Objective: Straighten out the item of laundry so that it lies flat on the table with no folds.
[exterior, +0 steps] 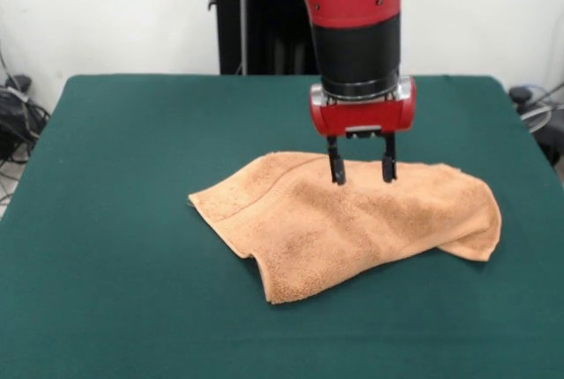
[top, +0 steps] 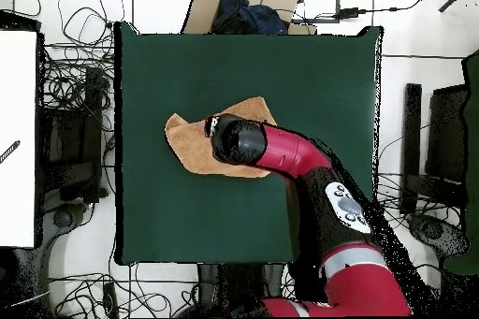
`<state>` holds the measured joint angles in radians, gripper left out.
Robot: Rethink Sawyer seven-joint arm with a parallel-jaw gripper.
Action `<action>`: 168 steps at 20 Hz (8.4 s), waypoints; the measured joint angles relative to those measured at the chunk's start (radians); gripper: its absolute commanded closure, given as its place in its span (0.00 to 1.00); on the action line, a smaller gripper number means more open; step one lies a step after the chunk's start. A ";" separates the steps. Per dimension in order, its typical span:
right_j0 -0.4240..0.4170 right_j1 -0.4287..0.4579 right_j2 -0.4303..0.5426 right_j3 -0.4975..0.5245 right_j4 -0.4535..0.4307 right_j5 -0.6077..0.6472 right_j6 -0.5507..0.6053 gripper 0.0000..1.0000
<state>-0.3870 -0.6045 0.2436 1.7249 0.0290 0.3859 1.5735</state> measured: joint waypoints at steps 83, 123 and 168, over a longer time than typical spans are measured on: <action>-0.155 0.011 0.056 0.218 -0.143 -0.090 0.000 0.00; -0.103 -0.090 0.012 0.219 -0.206 -0.079 0.000 0.00; -0.113 0.091 0.010 0.218 -0.262 -0.115 0.000 0.00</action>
<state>-0.5004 -0.5137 0.2537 1.9426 -0.2333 0.2706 1.5735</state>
